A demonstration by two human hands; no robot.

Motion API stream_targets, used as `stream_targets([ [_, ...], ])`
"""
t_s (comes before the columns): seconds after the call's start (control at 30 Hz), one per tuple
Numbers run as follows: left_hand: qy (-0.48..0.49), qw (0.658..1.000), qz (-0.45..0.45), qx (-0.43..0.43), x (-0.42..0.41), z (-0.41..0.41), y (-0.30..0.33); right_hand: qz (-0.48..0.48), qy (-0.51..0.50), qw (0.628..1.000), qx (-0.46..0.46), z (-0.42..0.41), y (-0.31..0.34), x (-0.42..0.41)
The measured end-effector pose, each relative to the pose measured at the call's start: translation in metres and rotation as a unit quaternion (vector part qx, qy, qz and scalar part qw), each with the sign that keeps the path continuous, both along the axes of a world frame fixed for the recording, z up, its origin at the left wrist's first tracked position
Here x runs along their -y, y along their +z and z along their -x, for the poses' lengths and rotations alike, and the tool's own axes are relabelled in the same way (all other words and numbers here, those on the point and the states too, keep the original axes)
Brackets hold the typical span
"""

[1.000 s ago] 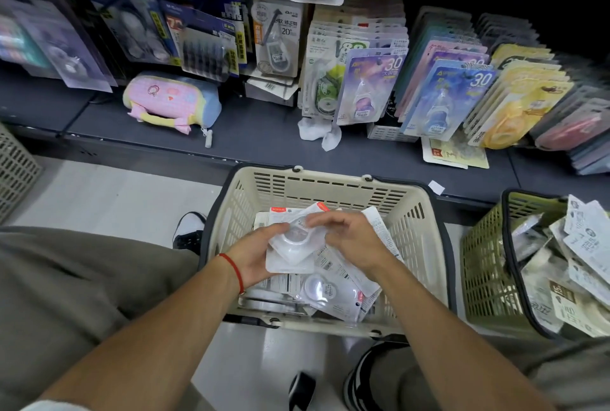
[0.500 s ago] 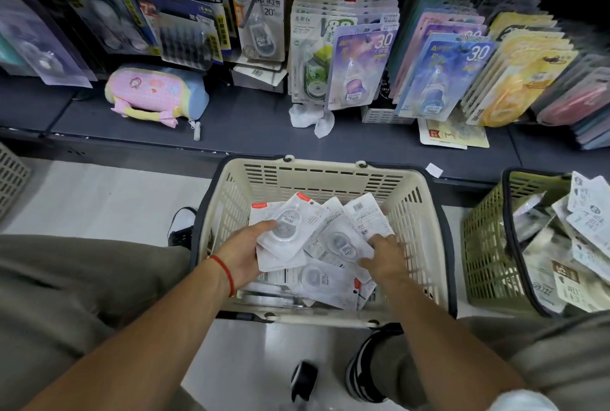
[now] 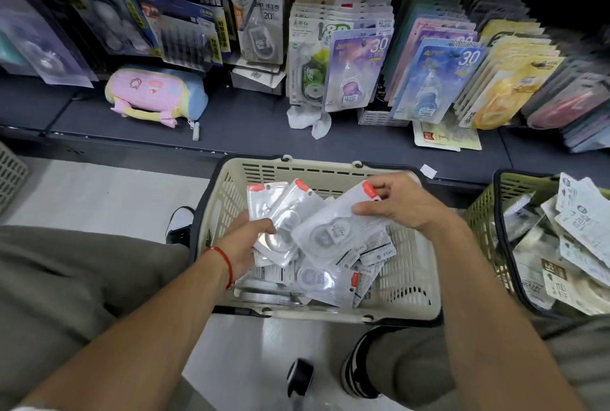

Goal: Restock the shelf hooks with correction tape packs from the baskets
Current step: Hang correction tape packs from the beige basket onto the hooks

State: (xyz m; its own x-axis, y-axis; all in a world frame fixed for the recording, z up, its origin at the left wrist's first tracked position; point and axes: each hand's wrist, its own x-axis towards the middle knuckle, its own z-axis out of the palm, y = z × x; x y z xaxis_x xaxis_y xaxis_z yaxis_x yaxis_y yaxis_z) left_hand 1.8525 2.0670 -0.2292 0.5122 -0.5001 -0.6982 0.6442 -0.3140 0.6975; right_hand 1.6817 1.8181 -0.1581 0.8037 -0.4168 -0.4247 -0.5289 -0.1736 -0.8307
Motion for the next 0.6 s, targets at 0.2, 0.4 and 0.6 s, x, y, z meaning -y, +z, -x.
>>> stream_targets([
  [0.2,-0.121,0.987,0.076,-0.075,0.0,0.012,-0.005,0.117,-0.045,0.99,0.067,-0.037,-0.038,-0.053],
  [0.4,-0.093,0.995,0.036,-0.005,-0.006,0.013,-0.018,0.152,-0.126,0.974,0.107,-0.043,-0.076,-0.067],
  [0.6,0.04,0.999,0.017,-0.026,-0.02,-0.005,-0.015,0.123,0.08,0.965,-0.219,0.011,-0.143,-0.067],
])
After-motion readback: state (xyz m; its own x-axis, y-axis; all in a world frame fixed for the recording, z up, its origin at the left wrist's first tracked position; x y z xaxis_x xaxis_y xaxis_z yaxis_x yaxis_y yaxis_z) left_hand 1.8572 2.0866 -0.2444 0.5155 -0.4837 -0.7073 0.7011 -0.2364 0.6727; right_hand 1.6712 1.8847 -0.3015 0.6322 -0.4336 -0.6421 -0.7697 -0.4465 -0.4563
